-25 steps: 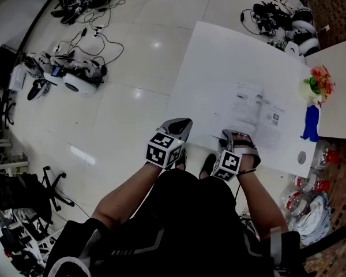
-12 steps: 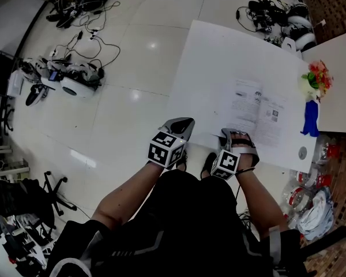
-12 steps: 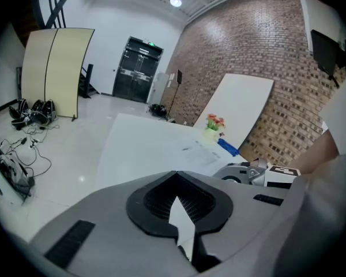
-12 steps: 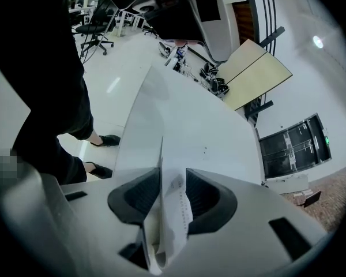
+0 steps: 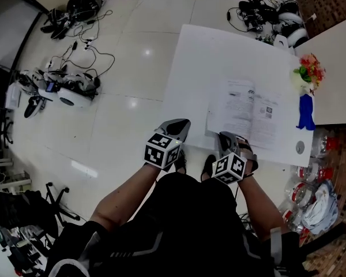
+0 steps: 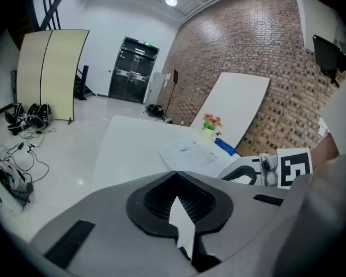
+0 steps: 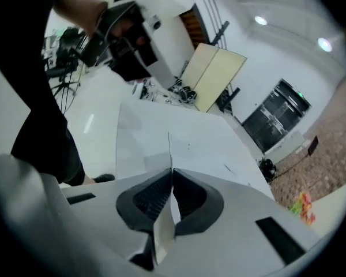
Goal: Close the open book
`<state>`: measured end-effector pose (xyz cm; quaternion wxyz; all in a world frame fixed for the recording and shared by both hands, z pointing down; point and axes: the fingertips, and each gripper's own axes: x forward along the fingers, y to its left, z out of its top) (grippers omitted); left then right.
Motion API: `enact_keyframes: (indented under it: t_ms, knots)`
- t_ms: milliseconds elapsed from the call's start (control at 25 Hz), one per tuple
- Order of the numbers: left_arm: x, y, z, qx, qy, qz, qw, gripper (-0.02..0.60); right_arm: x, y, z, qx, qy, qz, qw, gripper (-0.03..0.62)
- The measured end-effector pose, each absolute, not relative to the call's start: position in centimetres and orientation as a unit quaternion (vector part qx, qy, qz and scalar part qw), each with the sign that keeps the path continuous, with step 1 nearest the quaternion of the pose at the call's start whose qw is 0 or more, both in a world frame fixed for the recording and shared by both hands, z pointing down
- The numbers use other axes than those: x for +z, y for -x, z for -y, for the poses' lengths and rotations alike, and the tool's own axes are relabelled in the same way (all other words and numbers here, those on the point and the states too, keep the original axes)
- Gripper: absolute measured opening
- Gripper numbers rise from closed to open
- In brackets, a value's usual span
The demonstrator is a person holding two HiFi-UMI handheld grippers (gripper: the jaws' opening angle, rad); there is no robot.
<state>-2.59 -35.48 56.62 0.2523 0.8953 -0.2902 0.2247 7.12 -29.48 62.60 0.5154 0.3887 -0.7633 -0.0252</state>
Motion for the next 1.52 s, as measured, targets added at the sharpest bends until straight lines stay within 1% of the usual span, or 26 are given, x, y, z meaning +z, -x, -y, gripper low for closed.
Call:
enact_keyframes:
  t_ms: [200, 280, 360, 560, 680, 840, 960, 1080, 1160, 1400, 1520]
  knots:
    - [55.9, 0.6, 35.6, 0.223, -0.903, 0.27, 0.248, 0.002, 57.2, -10.6, 28.9, 0.082, -0.509, 0.782, 0.351, 0.011]
    - [55.8, -0.8, 35.5, 0.224, -0.907, 0.257, 0.247, 0.002, 56.0, -12.9, 28.3, 0.125, -0.56, 0.77, 0.278, 0.011]
    - [55.5, -2.6, 35.2, 0.225, -0.912, 0.239, 0.246, 0.001, 55.0, -15.6, 27.4, 0.159, -0.608, 0.746, 0.219, 0.011]
    - [55.0, -7.4, 33.8, 0.234, -0.924, 0.195, 0.233, 0.002, 55.1, -23.0, 24.2, 0.223, -0.693, 0.676, 0.113, 0.011]
    - [55.0, -9.7, 33.1, 0.242, -0.927, 0.177, 0.226, 0.002, 57.2, -26.9, 22.5, 0.274, -0.723, 0.631, 0.07, 0.011]
    - [55.3, -11.2, 32.0, 0.257, -0.925, 0.163, 0.228, 0.002, 60.7, -30.5, 20.8, 0.352, -0.746, 0.566, -0.013, 0.011]
    - [54.9, -11.5, 31.4, 0.261, -0.924, 0.157, 0.232, 0.002, 62.6, -32.0, 20.3, 0.378, -0.754, 0.536, -0.047, 0.012]
    - [54.8, -12.2, 31.1, 0.267, -0.926, 0.151, 0.221, 0.002, 64.1, -33.1, 20.0, 0.404, -0.748, 0.519, -0.087, 0.013]
    - [55.2, -12.4, 31.0, 0.274, -0.924, 0.151, 0.22, 0.002, 65.3, -33.3, 19.4, 0.429, -0.742, 0.506, -0.098, 0.014]
    - [55.3, -12.6, 31.0, 0.271, -0.923, 0.152, 0.227, 0.002, 66.5, -34.6, 17.6, 0.446, -0.755, 0.475, -0.074, 0.014]
    - [54.3, -12.6, 31.8, 0.245, -0.926, 0.16, 0.237, 0.002, 63.6, -35.3, 17.8, 0.41, -0.761, 0.502, -0.033, 0.014]
